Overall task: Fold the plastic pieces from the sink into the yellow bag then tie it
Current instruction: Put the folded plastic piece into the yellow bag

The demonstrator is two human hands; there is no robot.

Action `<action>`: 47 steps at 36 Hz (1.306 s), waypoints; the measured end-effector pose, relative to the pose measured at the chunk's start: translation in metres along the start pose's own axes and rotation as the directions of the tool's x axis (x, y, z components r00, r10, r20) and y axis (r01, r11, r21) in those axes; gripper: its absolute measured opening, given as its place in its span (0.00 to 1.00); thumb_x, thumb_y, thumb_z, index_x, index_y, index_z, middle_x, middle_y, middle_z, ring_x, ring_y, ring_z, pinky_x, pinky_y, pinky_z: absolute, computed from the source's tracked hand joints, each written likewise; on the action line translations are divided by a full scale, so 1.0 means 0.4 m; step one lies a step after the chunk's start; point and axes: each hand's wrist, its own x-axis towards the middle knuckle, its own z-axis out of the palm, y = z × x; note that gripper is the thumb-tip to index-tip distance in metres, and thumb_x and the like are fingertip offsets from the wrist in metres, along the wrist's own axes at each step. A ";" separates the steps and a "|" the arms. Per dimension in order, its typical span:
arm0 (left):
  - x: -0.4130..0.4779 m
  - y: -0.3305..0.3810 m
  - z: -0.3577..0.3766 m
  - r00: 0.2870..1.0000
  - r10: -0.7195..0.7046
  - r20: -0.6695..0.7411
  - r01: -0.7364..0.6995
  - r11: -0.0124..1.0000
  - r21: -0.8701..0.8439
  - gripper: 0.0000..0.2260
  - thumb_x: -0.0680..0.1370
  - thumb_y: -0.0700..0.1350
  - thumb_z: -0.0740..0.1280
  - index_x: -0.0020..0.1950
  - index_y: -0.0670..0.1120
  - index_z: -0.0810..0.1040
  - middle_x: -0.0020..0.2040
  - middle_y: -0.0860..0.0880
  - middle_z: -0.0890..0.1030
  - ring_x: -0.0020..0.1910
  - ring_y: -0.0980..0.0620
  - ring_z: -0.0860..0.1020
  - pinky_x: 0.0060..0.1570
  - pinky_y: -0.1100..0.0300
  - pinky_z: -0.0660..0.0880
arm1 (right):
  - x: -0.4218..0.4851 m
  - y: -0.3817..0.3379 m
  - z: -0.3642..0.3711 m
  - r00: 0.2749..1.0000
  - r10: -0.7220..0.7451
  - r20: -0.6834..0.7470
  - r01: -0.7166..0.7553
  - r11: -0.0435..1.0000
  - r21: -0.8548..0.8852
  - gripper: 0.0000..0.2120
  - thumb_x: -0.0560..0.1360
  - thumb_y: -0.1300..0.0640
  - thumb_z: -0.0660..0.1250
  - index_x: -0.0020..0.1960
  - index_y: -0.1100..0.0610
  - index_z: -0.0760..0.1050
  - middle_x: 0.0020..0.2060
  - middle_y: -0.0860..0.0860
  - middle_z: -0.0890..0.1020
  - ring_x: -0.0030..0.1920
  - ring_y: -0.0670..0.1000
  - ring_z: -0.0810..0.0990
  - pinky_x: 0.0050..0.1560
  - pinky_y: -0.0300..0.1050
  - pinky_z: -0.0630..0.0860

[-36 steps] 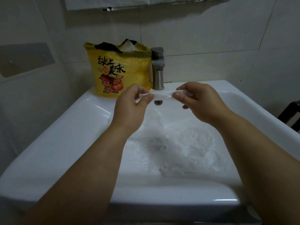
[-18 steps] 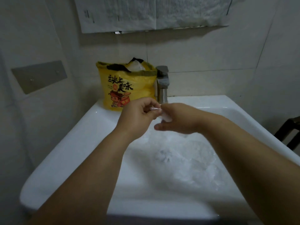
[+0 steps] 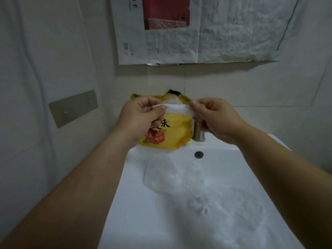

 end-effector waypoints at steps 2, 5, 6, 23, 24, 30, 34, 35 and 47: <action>0.027 0.001 -0.012 0.999 -0.013 -0.040 0.012 0.999 -0.032 0.06 0.77 0.35 0.68 0.41 0.44 0.78 0.30 0.50 0.80 0.29 0.59 0.78 0.33 0.67 0.78 | 0.031 -0.004 0.013 0.998 -0.005 -0.060 0.009 0.998 0.069 0.18 0.81 0.56 0.60 0.51 0.72 0.75 0.27 0.52 0.69 0.25 0.47 0.66 0.27 0.39 0.65; 0.068 -0.001 -0.030 0.994 -0.037 -0.104 0.031 0.998 -0.061 0.06 0.76 0.36 0.70 0.41 0.45 0.79 0.31 0.51 0.80 0.29 0.60 0.78 0.32 0.68 0.76 | 0.079 -0.011 0.036 0.986 0.000 -0.169 0.030 0.984 0.176 0.10 0.79 0.57 0.64 0.49 0.63 0.80 0.25 0.50 0.73 0.24 0.45 0.68 0.24 0.36 0.67; 0.077 -0.001 -0.031 0.993 -0.046 -0.112 0.038 0.997 -0.067 0.05 0.76 0.36 0.70 0.41 0.45 0.79 0.32 0.50 0.80 0.29 0.60 0.79 0.32 0.68 0.76 | 0.091 -0.012 0.042 0.974 -0.008 -0.227 0.054 0.978 0.199 0.07 0.78 0.57 0.66 0.47 0.60 0.81 0.24 0.48 0.74 0.24 0.45 0.69 0.25 0.37 0.68; 0.236 -0.071 -0.102 0.982 -0.089 0.164 -0.059 0.689 0.723 0.14 0.75 0.48 0.73 0.60 0.51 0.81 0.55 0.51 0.82 0.56 0.52 0.77 0.55 0.61 0.70 | 0.359 0.023 0.025 0.996 -0.054 -0.064 0.003 0.788 -0.616 0.11 0.79 0.52 0.65 0.59 0.56 0.74 0.44 0.51 0.77 0.40 0.50 0.75 0.37 0.42 0.70; 0.242 -0.078 -0.102 0.986 -0.059 0.155 -0.068 0.708 0.703 0.08 0.75 0.47 0.72 0.53 0.52 0.83 0.49 0.51 0.83 0.51 0.52 0.79 0.51 0.60 0.71 | 0.365 0.032 0.035 1.000 -0.005 -0.022 -0.011 0.759 -0.651 0.10 0.79 0.52 0.65 0.57 0.55 0.74 0.43 0.50 0.77 0.38 0.48 0.74 0.34 0.41 0.68; 0.275 -0.105 -0.098 0.998 0.036 0.059 -0.060 0.875 0.481 0.02 0.75 0.45 0.72 0.47 0.50 0.84 0.43 0.49 0.84 0.45 0.51 0.82 0.49 0.57 0.76 | 0.410 0.070 0.110 0.991 0.070 0.116 0.043 0.650 -0.759 0.07 0.79 0.61 0.62 0.51 0.54 0.79 0.42 0.52 0.77 0.42 0.53 0.74 0.41 0.44 0.69; 0.291 -0.125 -0.094 0.998 0.050 0.035 -0.059 0.921 0.385 0.06 0.76 0.42 0.71 0.45 0.54 0.83 0.40 0.56 0.82 0.39 0.60 0.79 0.43 0.64 0.74 | 0.420 0.096 0.165 0.948 0.287 0.140 0.012 0.405 -0.914 0.10 0.79 0.65 0.55 0.52 0.63 0.75 0.37 0.54 0.73 0.34 0.51 0.70 0.37 0.44 0.66; 0.293 -0.129 -0.093 0.998 0.047 0.033 -0.056 0.923 0.380 0.07 0.76 0.42 0.71 0.43 0.55 0.82 0.39 0.57 0.82 0.39 0.62 0.79 0.42 0.66 0.74 | 0.415 0.097 0.171 0.933 0.328 0.146 0.041 0.307 -0.951 0.13 0.80 0.64 0.53 0.56 0.64 0.75 0.42 0.55 0.75 0.37 0.52 0.71 0.38 0.43 0.66; 0.291 -0.166 -0.061 0.982 -0.017 -0.190 0.062 0.970 0.234 0.11 0.76 0.48 0.71 0.58 0.53 0.79 0.55 0.54 0.79 0.56 0.53 0.78 0.60 0.51 0.76 | 0.360 0.056 0.050 0.966 0.185 0.178 0.026 0.621 -0.784 0.13 0.78 0.49 0.64 0.58 0.53 0.79 0.52 0.51 0.79 0.49 0.50 0.75 0.49 0.43 0.68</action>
